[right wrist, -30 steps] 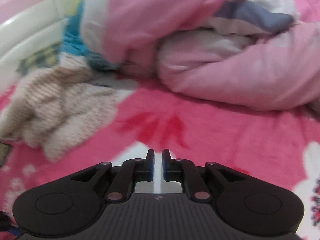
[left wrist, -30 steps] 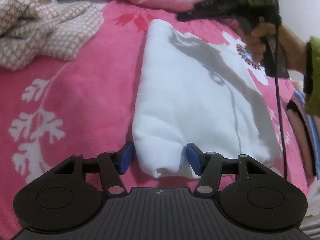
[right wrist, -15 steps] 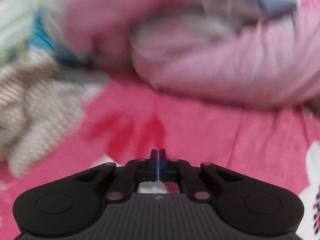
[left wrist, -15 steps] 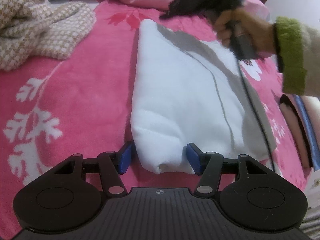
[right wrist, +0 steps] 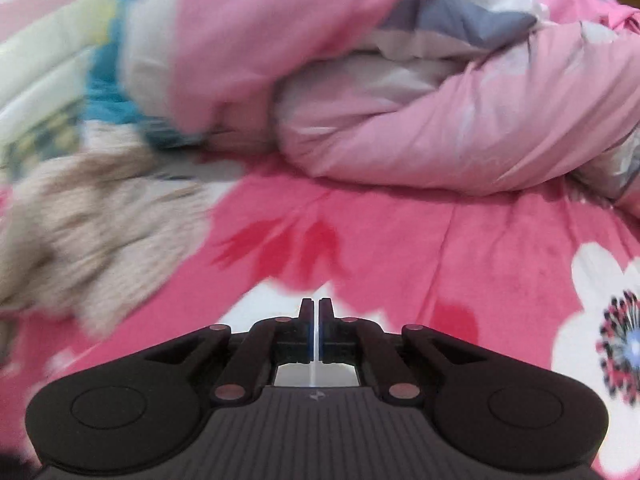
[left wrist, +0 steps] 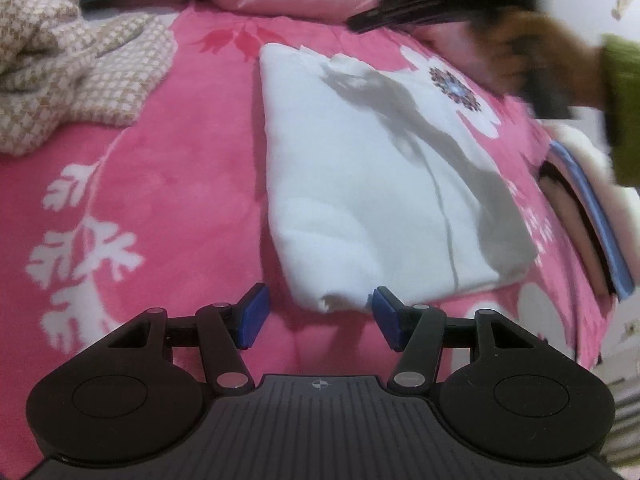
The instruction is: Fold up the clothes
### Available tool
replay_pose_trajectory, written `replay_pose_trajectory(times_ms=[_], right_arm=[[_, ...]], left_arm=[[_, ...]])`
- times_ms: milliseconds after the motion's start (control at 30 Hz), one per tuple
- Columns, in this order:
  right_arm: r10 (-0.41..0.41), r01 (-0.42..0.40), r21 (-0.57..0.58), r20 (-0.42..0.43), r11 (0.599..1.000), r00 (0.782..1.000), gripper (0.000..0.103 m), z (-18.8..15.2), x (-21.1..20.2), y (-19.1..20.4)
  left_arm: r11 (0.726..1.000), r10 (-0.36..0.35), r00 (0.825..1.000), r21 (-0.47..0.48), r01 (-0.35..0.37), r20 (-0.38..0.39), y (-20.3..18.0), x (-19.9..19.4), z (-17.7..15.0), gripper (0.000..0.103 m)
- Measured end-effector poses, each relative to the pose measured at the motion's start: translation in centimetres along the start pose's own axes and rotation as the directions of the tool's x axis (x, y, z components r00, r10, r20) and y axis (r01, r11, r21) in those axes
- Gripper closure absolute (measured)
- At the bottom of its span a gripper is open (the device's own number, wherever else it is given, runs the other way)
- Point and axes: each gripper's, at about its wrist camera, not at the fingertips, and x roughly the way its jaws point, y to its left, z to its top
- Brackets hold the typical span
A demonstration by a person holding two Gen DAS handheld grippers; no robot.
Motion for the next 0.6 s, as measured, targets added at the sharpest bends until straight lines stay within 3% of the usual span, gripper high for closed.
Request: replay_pose_trajectory(times_ms=[100,233,467,600], right_arm=[[0.101,-0.108,-0.072,-0.099,0.992,0.990,0.103,-2.6,-3.5,2.8],[0.172,-0.210,-0.129,-0.254,0.969,0.952,0.102,-7.7,-3.6,6.6],[0.163,-0.160,0.034,-0.288,0.987,0.944,0.103,-10.6,-0.8,5.3],[0.143,-0.133,0.053,-0.292,0.990,0.946,0.101,-10.1,-2.6,4.3]], left_arm=[[1.000,0.014,1.000,0.004,-0.014,-0.013,0.4,-0.7,-0.2,0.046],[0.998,0.055,0.998,0.018,-0.055,-0.020,1.2,-1.0,0.0,0.050],[0.983,0.053,0.999,0.174,-0.054,0.013,-0.6,-1.8,0.6,0.049],[0.966,0.052,0.999,0.254,-0.052,0.008,-2.2,-0.4,0.1,0.049]])
